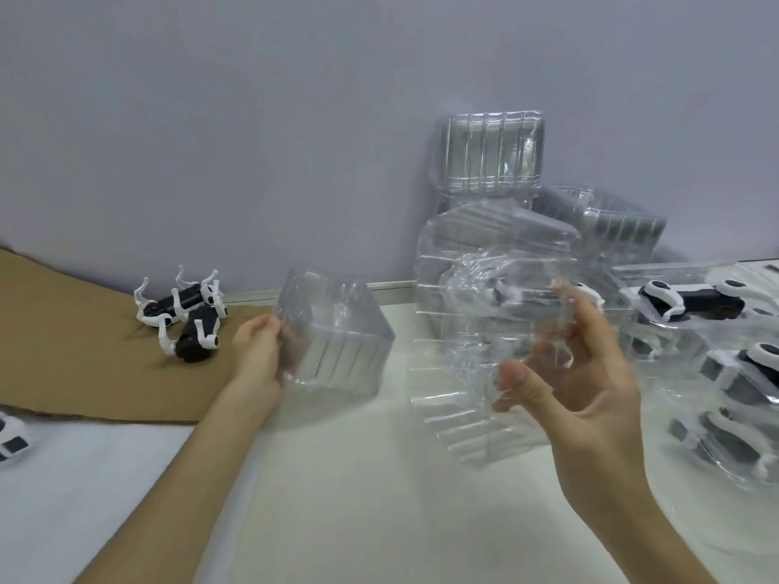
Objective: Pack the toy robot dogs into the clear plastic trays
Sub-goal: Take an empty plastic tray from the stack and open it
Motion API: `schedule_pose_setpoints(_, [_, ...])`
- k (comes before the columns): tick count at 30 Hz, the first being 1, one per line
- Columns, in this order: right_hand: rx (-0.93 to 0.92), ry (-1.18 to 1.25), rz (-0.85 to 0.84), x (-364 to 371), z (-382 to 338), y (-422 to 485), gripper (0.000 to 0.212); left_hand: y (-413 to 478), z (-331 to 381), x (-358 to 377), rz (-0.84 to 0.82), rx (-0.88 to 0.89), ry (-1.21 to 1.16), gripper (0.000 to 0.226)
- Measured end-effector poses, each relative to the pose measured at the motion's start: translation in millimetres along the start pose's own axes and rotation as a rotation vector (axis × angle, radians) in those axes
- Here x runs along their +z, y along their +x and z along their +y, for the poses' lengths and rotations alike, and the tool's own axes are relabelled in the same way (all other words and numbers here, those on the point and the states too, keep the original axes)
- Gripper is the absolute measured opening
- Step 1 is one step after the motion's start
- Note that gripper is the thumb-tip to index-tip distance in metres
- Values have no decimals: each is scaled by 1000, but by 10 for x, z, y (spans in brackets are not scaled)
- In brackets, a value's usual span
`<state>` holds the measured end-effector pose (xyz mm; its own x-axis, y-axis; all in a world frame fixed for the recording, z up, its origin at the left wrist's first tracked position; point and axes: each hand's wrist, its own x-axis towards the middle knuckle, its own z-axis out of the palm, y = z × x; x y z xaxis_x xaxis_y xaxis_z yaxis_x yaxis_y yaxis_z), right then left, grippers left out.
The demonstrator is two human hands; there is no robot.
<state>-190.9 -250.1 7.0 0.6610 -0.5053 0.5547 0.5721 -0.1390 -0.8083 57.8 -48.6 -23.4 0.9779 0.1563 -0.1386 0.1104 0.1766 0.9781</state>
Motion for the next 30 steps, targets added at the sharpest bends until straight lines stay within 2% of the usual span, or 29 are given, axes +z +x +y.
schedule_pose_setpoints(3, [25,13,-20,17,48,-45,76,265,-135,351,-21,-35,196,27])
schedule_pose_setpoints(5, [47,22,-51,14,99,-60,74,334,-198,501,49,-5,293,24])
schedule_pose_setpoints(7, [66,30,-70,3,130,-58,75,319,-221,627,69,105,234,18])
schedule_pose_setpoints(10, [77,17,-71,18,137,-63,75,121,-172,729,-185,117,85,24])
schedule_pose_setpoints(11, [78,10,-74,30,134,-68,76,31,-149,729,-225,125,79,23])
schedule_pose_setpoints(15, [75,24,-103,83,123,-80,77,-511,-42,586,-138,384,75,18])
schedule_pose_setpoints(16, [74,23,-105,94,126,-83,78,-708,-10,518,-213,455,33,23])
schedule_pose_setpoints(19, [82,-3,-128,127,142,-104,76,-1319,43,240,-620,541,23,30])
schedule_pose_setpoints(21, [75,-60,-181,154,153,-145,75,-1619,32,74,-741,520,46,24])
schedule_pose_setpoints(25, [34,-119,-271,220,168,-241,69,-1815,-27,-96,-655,559,84,17])
schedule_pose_setpoints(30, [158,-196,-296,244,182,-252,28,-1785,-79,-171,-622,435,-43,12])
